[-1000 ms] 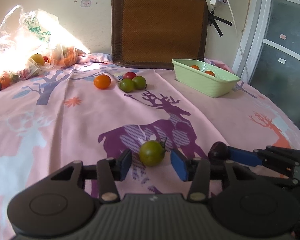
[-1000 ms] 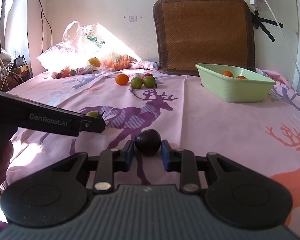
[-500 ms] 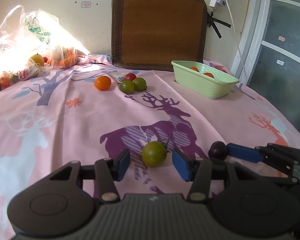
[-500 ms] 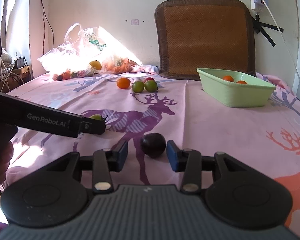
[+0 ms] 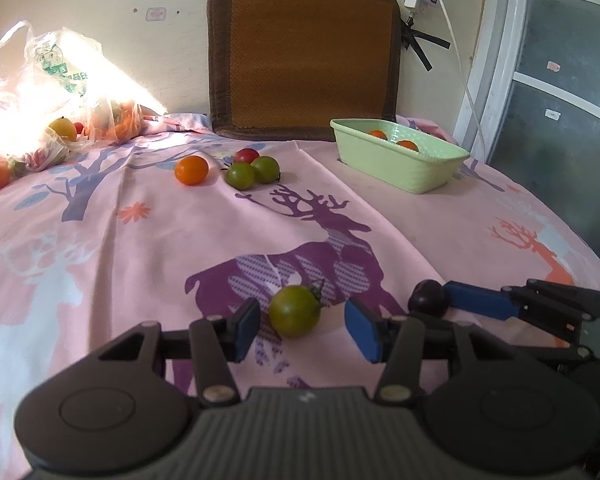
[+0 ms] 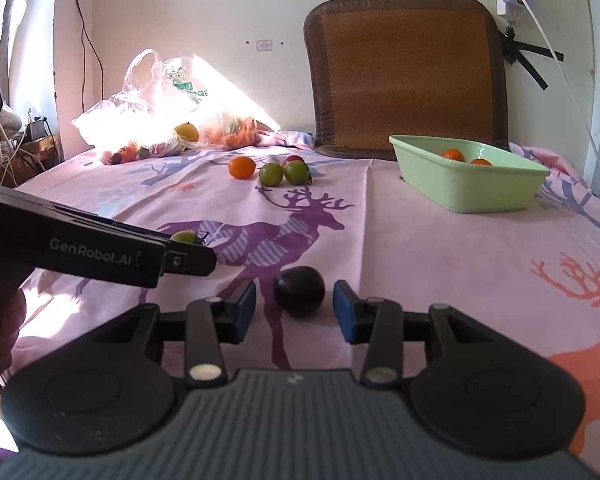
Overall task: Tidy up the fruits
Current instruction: 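Hold the green tomato in the left gripper and dark tomato in the right, then carry both tomatoes over the green basket and open both grippers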
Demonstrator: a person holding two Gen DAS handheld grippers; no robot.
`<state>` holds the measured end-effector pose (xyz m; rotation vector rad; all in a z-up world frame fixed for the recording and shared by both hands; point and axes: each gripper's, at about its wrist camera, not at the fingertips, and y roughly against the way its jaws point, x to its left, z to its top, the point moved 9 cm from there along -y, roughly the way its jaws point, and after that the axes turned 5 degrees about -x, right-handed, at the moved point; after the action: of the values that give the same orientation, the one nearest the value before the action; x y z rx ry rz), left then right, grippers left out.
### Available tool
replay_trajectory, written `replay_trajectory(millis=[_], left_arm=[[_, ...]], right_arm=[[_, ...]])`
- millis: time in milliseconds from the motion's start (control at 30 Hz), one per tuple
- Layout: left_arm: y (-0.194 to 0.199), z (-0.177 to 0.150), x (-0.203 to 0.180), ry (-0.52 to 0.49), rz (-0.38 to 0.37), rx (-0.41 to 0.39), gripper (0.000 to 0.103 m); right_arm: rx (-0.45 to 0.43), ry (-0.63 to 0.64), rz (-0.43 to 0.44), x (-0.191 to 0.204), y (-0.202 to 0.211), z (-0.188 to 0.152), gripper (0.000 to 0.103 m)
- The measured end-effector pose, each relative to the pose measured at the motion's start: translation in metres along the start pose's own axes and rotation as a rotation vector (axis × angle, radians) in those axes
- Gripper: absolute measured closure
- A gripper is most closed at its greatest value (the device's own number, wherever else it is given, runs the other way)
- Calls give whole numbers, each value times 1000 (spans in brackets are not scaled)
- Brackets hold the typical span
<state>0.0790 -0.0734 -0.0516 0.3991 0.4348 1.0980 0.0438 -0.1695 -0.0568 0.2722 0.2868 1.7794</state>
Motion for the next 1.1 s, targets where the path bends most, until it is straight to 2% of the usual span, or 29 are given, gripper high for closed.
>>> replay_trajectory(millis=[833,1100], left_arm=[[-2,-2,-1,-64,26,-21,60],[-2,-1,0,-70,35,-24,70]], right_arm=[[-8,5,8,0,-3,-2,58],[-12,13,12,0,-3,-1,58]])
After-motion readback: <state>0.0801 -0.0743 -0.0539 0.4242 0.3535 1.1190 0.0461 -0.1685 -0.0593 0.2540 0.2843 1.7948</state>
